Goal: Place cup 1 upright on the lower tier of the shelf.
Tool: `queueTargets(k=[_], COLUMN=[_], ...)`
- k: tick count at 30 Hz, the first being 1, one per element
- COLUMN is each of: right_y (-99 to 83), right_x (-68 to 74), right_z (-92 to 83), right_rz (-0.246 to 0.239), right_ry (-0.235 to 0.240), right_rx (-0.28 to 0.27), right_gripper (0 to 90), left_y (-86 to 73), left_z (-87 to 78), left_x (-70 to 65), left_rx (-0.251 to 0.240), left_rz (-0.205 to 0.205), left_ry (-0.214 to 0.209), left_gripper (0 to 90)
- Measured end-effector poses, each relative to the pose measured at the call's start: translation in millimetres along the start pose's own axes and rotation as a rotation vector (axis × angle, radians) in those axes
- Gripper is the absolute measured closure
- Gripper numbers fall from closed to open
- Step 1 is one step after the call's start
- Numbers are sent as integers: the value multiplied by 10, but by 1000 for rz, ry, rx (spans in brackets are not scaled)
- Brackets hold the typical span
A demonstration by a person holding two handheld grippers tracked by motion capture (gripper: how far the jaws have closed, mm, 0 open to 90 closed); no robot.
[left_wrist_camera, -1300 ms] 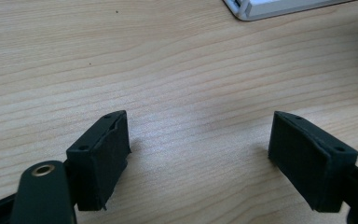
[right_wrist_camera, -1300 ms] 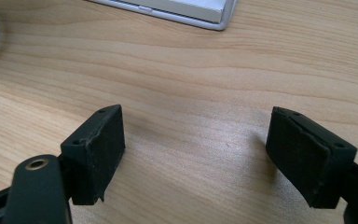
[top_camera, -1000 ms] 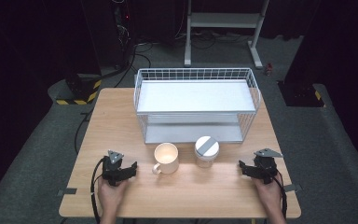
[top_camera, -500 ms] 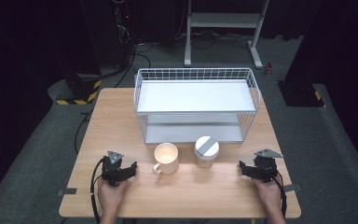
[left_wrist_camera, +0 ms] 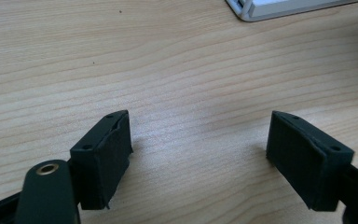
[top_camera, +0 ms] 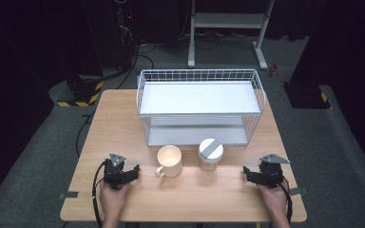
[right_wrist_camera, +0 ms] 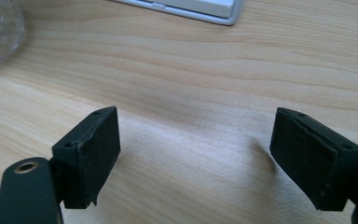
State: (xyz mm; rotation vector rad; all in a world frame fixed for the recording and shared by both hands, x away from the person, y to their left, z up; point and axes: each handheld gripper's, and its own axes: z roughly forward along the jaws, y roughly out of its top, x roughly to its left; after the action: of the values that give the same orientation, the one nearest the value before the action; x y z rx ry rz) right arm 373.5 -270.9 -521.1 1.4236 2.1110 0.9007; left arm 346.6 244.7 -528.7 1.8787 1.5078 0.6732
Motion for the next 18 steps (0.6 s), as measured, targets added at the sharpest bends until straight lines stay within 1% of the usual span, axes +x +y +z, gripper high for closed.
queueTargets(k=[6, 7, 10, 12, 13, 15, 16, 17, 18], right_y=[-19, -22, -22, -21, -26, -35, -35, -39, -38], right_x=[60, 92, 117, 176, 205, 260, 260, 319, 335], right_z=[-37, -61, -78, -91, -97, -97, -97, -91, -89], right_rz=[-16, -22, -24, -43, -40, -52, -52, -56, -59], right_ry=[16, 28, 42, 66, 79, 98, 98, 120, 130], right_rx=[-22, -39, -48, -58, -62, -76, -76, -79, -81], right_gripper=[162, 163, 163, 168, 168, 168, 168, 168, 168], left_y=[0, 0, 0, 0, 0, 0, 0, 0, 0], left_z=[0, 0, 0, 0, 0, -1, -1, -1, -1], left_x=[0, 0, 2, 2, 0, 1, 1, 1, 1], left_rx=[0, 0, 0, 0, 0, 0, 0, 0, 0], left_rz=[0, 0, 2, 2, 0, 0, 0, 0, 0], left_ry=[0, 0, 1, 1, 1, 1, 1, 1, 1], left_gripper=[222, 222, 223, 223, 223, 224, 224, 225, 225])
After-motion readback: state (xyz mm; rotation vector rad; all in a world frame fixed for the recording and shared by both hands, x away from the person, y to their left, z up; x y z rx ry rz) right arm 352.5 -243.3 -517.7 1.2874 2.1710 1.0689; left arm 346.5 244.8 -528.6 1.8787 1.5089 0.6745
